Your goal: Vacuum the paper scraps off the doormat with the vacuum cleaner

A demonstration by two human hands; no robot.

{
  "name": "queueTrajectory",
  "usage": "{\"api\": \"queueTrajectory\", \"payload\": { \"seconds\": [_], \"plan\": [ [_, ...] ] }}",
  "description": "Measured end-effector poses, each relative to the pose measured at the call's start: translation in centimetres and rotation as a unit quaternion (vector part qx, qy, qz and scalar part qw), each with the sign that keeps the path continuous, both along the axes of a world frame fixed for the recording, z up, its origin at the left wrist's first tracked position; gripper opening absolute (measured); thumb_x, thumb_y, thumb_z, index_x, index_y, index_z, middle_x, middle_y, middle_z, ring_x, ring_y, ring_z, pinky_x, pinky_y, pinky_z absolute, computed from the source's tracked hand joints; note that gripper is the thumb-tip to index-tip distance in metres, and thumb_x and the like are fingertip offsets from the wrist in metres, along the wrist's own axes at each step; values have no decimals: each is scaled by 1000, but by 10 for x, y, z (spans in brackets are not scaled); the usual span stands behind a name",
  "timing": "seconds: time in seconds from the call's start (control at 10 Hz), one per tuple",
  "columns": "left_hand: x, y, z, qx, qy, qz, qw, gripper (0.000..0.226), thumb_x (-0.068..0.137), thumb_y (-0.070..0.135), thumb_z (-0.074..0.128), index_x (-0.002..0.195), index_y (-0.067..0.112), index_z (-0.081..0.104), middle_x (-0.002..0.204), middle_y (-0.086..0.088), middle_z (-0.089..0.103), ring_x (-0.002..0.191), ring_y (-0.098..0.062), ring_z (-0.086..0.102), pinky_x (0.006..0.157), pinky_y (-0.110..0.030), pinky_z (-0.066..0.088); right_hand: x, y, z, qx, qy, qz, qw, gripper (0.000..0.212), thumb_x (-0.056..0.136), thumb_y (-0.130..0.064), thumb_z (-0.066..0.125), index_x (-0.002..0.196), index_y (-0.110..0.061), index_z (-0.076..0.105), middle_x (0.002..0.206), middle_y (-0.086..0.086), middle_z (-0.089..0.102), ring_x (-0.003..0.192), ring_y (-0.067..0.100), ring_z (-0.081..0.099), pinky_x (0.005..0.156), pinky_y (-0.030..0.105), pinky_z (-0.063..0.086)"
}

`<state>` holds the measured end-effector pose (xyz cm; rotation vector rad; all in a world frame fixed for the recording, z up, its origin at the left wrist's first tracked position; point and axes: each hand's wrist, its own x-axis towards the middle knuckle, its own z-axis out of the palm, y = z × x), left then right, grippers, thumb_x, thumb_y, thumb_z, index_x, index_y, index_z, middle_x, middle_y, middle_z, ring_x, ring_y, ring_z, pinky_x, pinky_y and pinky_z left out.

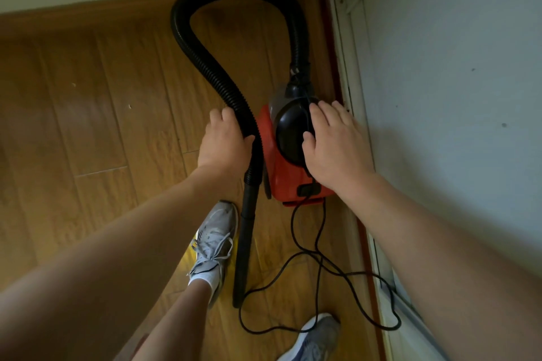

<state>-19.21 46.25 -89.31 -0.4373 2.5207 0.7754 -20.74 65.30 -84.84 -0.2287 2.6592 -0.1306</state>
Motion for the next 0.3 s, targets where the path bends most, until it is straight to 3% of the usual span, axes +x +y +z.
{"api": "queueTrajectory", "payload": {
  "seconds": [0.1, 0.2, 0.3],
  "plan": [
    [2, -8, 8, -47, 18, -58, 997, 43, 100, 27, 58, 136, 6, 49, 142, -15, 45, 131, -34, 48, 107, -44, 47, 4, -5, 12, 3, -7, 2, 1000, 57, 103, -34, 37, 155, -13, 29, 161, 8, 33, 150, 28, 24, 123, 45, 23],
    [6, -13, 20, -74, 5, -107, 992, 51, 102, 26, 51, 150, 10, 41, 162, -15, 32, 152, -33, 26, 126, -46, 24, 6, -13, 30, -3, -7, 2, 1000, 57, 103, -35, 36, 156, -14, 27, 162, 7, 31, 151, 27, 23, 124, 44, 21],
    [10, -20, 31, -69, 12, -113, 991, 51, 106, 29, 40, 154, 13, 35, 166, -13, 26, 156, -30, 17, 128, -48, 16, 7, -14, 48, -2, -5, 4, 1000, 57, 104, -35, 35, 156, -15, 27, 162, 6, 31, 151, 26, 22, 124, 44, 20]
  ]
}}
